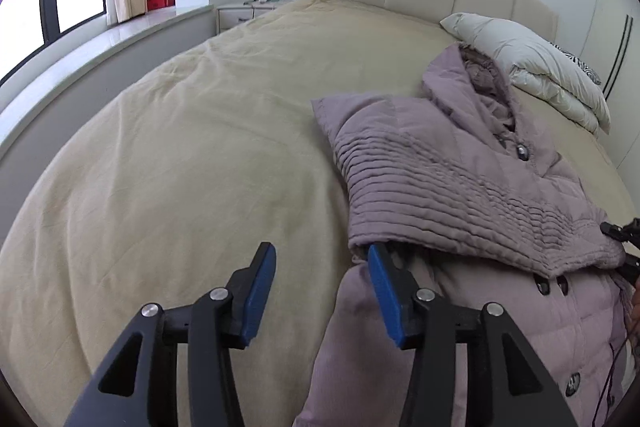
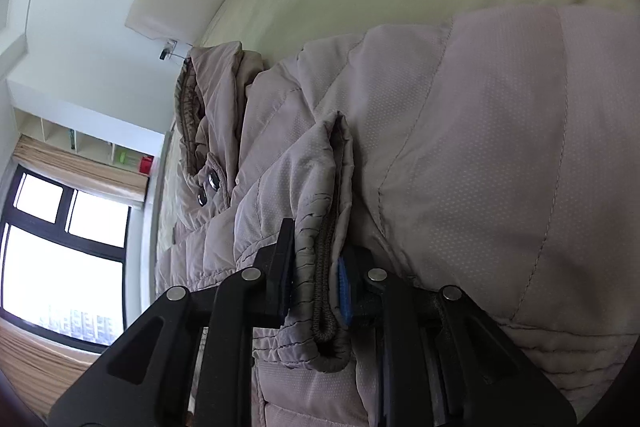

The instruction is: Fold large clothes

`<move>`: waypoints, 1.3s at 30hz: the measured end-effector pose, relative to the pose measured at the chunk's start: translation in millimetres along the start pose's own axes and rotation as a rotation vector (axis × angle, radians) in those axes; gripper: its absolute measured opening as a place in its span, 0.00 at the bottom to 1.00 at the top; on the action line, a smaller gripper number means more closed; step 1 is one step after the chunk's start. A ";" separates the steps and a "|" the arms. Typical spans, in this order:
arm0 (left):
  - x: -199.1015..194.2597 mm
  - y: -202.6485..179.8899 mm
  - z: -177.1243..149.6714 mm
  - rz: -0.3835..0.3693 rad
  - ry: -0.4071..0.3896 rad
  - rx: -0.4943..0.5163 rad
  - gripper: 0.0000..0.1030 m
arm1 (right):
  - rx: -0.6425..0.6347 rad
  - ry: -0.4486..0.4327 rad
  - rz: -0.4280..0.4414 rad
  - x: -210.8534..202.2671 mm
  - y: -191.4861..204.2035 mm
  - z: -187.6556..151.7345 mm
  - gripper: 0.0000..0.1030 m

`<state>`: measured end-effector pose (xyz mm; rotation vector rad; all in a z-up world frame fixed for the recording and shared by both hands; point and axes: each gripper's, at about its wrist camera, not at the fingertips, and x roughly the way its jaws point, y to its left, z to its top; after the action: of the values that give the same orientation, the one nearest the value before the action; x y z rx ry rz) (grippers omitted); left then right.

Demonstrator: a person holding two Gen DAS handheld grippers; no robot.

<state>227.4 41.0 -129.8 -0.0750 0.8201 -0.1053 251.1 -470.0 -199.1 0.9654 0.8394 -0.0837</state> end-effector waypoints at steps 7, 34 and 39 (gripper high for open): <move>-8.9 -29.2 63.1 0.004 -0.121 0.132 0.57 | -0.117 -0.187 -0.162 -64.1 30.3 0.5 0.58; 97.5 -49.5 33.1 0.120 0.048 0.304 0.52 | -0.408 -0.021 -0.199 -6.4 76.7 -47.3 0.55; 72.3 -52.3 39.3 0.142 0.026 0.304 0.55 | -0.394 -0.047 -0.198 -14.1 69.3 -57.8 0.55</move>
<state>301.7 -18.7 -150.0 0.2716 0.8250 -0.0962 235.9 -389.6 -158.5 0.5083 0.8663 -0.1064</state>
